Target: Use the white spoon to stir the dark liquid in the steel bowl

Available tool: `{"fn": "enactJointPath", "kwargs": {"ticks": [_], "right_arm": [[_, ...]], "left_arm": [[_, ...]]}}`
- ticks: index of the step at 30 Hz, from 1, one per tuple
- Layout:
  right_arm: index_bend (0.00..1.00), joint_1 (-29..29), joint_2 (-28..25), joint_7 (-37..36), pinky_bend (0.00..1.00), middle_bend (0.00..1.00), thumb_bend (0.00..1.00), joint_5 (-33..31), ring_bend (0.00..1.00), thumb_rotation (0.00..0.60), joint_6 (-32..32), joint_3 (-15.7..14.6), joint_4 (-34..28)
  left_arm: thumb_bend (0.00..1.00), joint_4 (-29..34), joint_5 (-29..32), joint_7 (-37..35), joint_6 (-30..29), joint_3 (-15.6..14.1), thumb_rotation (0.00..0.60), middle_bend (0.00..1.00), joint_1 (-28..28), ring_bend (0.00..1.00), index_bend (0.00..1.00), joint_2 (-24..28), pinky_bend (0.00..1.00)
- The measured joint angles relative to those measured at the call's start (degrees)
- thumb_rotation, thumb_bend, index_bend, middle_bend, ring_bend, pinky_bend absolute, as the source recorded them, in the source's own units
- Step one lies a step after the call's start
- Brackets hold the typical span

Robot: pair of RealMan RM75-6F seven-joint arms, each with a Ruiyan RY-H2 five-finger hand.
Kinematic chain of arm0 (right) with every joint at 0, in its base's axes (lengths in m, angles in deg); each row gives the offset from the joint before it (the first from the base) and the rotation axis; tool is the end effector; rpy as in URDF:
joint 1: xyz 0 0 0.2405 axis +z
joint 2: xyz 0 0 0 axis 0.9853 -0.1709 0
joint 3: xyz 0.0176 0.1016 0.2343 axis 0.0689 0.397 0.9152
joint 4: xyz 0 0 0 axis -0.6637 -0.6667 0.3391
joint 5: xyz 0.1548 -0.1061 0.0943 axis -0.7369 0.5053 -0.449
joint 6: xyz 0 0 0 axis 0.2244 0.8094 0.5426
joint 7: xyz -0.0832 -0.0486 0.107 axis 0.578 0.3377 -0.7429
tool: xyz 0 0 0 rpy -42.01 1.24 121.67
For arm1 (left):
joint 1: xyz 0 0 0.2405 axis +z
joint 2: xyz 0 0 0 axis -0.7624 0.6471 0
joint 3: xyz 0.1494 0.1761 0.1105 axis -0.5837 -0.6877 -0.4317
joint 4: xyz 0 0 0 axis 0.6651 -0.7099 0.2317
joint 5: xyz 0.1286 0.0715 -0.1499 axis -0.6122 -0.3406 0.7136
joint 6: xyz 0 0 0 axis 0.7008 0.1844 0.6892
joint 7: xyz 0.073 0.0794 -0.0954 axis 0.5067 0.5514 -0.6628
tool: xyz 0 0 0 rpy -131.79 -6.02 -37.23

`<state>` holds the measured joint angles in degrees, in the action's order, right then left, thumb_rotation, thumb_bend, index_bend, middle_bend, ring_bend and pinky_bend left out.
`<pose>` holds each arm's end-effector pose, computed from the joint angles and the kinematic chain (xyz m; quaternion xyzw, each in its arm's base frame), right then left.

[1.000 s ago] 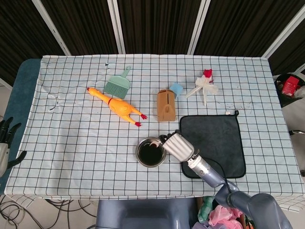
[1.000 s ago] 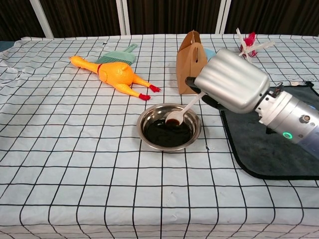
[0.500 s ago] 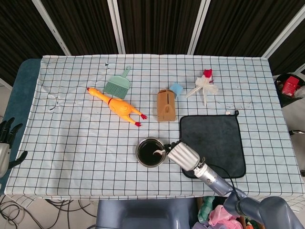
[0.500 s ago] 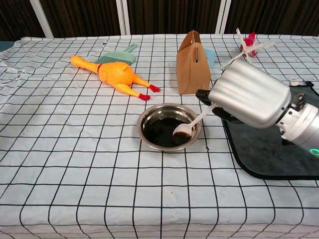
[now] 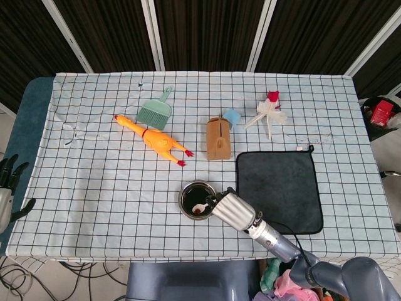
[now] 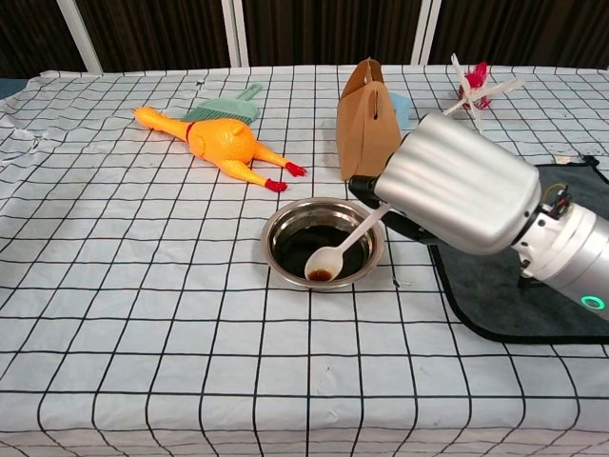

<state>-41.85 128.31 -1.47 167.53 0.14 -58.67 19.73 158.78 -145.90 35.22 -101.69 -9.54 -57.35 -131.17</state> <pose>-0.1402 -0.2786 -0.0501 0.7684 0.1063 0.4545 0.4379 -0.3159 0.2068 0.1697 -0.6030 -0.3036 -0.3861 0.6286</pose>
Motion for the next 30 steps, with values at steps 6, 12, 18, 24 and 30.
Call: {"fn": "enactJointPath", "kwargs": {"ticks": [6, 12, 18, 24, 30], "right_arm": [[0.77, 1.4, 0.8, -0.4, 1.00, 0.86, 0.44, -0.9, 1.00, 0.600, 1.5, 2.1, 1.1], [0.77, 2.6, 0.9, -1.4, 1.00, 0.86, 0.43, -1.8, 1.00, 0.600, 3.1, 3.3, 2.5], [0.76, 3.3, 1.5, -2.0, 1.00, 0.85, 0.43, -3.9, 1.00, 0.600, 5.6, 4.5, 2.4], [0.70, 3.4, 1.6, -1.5, 1.00, 0.85, 0.42, -5.1, 1.00, 0.600, 7.3, 4.8, 0.7], [0.60, 3.2, 1.1, -0.2, 1.00, 0.85, 0.41, -6.3, 1.00, 0.600, 9.0, 4.9, -1.1]], "left_arm": [[0.22, -0.1, 0.1, -0.2, 0.2, 0.0, 0.600, 0.01, 0.0, 0.00, 0.14, 0.1, 0.00], [0.22, -0.2, 0.2, 0.1, 0.7, 0.0, 0.600, 0.01, -0.2, 0.00, 0.14, -0.1, 0.00], [0.22, -0.1, 0.3, 0.1, 0.5, 0.1, 0.600, 0.01, -0.2, 0.00, 0.14, -0.1, 0.00], [0.22, -0.2, 0.5, -0.1, 0.6, 0.1, 0.600, 0.01, -0.2, 0.00, 0.14, 0.0, 0.00], [0.22, -0.1, 0.5, -0.2, 0.5, 0.2, 0.600, 0.01, -0.2, 0.00, 0.14, 0.1, 0.00]]}}
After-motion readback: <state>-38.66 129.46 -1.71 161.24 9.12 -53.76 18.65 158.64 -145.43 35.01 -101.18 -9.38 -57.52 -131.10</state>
